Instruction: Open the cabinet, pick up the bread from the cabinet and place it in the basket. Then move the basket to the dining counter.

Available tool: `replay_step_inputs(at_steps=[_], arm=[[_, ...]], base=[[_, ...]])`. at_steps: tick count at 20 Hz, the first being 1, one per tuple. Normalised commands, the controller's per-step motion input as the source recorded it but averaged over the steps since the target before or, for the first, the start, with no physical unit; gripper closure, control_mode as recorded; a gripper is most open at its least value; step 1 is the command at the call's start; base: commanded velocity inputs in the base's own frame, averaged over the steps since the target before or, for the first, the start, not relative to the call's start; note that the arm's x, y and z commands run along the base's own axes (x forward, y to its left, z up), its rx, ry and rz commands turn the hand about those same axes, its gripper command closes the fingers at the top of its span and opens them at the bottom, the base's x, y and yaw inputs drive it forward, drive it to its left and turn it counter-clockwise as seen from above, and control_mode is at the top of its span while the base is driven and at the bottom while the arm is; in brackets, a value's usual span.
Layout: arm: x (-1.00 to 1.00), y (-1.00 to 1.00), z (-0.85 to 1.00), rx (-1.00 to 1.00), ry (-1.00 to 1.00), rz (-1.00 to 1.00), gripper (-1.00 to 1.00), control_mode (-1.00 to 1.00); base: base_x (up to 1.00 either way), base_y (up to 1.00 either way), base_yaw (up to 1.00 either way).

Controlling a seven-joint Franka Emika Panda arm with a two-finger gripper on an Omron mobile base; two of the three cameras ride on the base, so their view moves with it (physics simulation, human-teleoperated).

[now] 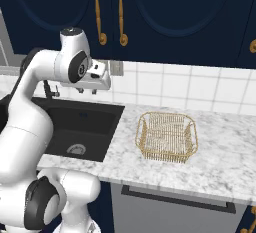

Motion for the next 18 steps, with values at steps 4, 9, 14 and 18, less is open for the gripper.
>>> replay_step_inputs(at_steps=[4, 9, 14, 18], arm=[[0.06, -0.48, 0.00, 0.01, 0.01, 0.15, -1.00, -1.00], [0.11, -0.55, 0.48, 0.00, -0.21, 0.13, -1.00, -1.00], [-0.70, -0.17, 0.16, 0.07, -0.33, 0.04, -1.00, -1.00], [0.13, -0.11, 0.69, 0.01, -0.37, -0.07, -1.00, -1.00]], base=[[0.00, 0.00, 0.00], [0.00, 0.00, 0.00], [0.00, 0.00, 0.00], [0.00, 0.00, 0.00]])
